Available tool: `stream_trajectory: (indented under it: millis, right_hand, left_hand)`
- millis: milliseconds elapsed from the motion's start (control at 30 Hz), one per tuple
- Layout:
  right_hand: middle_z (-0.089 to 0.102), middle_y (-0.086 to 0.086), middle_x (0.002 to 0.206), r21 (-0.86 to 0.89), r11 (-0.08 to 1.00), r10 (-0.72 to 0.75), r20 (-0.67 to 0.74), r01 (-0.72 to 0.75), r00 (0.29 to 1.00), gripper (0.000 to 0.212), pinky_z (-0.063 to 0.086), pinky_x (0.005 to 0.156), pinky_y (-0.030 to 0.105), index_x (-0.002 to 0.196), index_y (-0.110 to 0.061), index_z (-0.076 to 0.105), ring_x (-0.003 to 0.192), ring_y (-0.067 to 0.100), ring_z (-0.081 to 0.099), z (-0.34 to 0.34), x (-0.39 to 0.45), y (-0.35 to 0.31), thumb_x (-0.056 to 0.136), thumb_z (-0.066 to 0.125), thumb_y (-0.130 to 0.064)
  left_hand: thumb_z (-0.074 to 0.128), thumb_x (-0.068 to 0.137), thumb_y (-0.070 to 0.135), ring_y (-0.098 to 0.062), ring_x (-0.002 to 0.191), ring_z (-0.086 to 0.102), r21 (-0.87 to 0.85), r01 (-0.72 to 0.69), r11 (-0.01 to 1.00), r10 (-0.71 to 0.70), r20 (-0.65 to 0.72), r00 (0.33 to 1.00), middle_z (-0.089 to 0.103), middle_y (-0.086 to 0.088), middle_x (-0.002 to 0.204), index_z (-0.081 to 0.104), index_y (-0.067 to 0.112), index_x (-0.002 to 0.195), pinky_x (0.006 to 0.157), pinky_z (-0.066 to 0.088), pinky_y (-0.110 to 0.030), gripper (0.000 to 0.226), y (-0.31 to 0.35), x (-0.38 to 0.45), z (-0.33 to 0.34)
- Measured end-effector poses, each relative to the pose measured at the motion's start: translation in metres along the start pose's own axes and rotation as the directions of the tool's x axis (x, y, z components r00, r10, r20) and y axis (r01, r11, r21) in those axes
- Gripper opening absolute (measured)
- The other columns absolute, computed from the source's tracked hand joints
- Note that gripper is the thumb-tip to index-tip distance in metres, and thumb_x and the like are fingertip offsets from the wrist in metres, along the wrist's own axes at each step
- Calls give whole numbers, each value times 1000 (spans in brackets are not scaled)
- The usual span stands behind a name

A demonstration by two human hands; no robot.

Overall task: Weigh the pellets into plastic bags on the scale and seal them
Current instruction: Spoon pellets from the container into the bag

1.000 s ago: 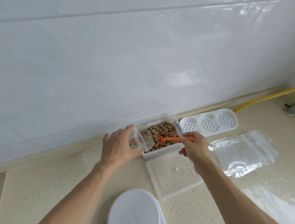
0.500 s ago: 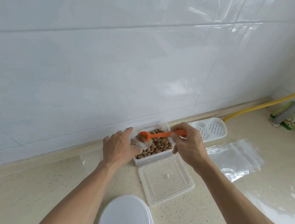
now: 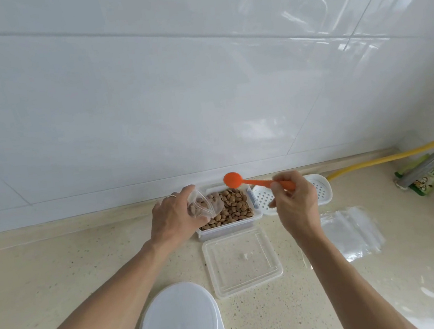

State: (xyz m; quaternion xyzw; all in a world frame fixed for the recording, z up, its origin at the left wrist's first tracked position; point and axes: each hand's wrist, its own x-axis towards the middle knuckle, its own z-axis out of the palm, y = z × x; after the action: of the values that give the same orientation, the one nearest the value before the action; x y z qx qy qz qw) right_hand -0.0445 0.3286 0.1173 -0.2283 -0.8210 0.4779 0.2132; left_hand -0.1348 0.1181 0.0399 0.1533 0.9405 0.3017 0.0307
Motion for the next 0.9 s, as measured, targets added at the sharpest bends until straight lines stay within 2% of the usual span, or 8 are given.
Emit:
stream_trajectory:
  millis: [67,200,267,400,533,600,733,900]
  right_hand:
    - [70,3,88,-93,994,58,8,-57,998,12,52,48,28,93,-17,63,53,15,66,3,2,18,95,58,-7]
    - [68,-3,92,-264,963,103,147,-61,984,15,57,60,46,92,-22,61,61,26,68,23,-6,46,97,52,-12]
    - [69,-5,92,-285,957,114,194,-55,974,14,57,58,41,93,-20,62,59,23,68,35,-10,49,98,51,-13]
    - [68,-1,93,-172,968,215,206,-181,955,12,40,41,15,103,-17,60,50,9,65,53,-18,50,100,50,-13]
    - [68,5,95,40,883,458,135,-467,879,13,46,47,23,109,-15,59,51,12,64,53,-15,55,98,56,-10]
    - [70,7,95,128,832,528,115,-539,842,14,45,49,26,109,-12,60,52,15,62,48,-12,56,96,58,-7]
    - [73,10,97,206,796,560,105,-569,822,12,44,51,28,103,-14,60,51,16,60,33,-8,54,94,60,-5]
    - [73,11,95,269,820,498,99,-505,861,13,42,51,28,101,-15,62,49,15,58,19,-4,37,93,60,-5]
  left_hand:
    - [75,71,47,-20,104,59,11,-21,1000,21,-22,1000,63,3,106,41,28,140,97,42,-41,79,-5,-4,-2]
    - [75,71,45,-21,99,60,52,-77,996,80,-65,995,63,4,100,44,27,137,95,41,-40,75,-18,-9,-4]
    - [74,71,47,-21,97,60,82,-85,993,90,-63,994,63,4,99,44,28,137,97,40,-41,75,-24,-11,-4]
    - [74,69,50,-21,96,61,119,-93,989,99,-50,994,63,5,96,43,31,135,98,39,-43,75,-30,-13,-2]
    - [72,71,49,-21,98,60,162,-111,981,119,-37,992,64,4,101,43,29,138,99,37,-42,76,-26,-15,-3]
    - [72,72,48,-21,93,61,167,-129,978,138,-47,989,64,5,97,46,27,136,95,40,-39,72,-22,-14,-5]
    - [72,70,49,-20,79,64,168,-138,976,149,-55,987,66,5,82,54,23,125,78,48,-33,64,-15,-11,-10]
    - [68,74,54,-19,81,62,264,-84,961,92,-18,996,63,6,83,51,25,127,76,49,-34,63,-7,-2,-16]
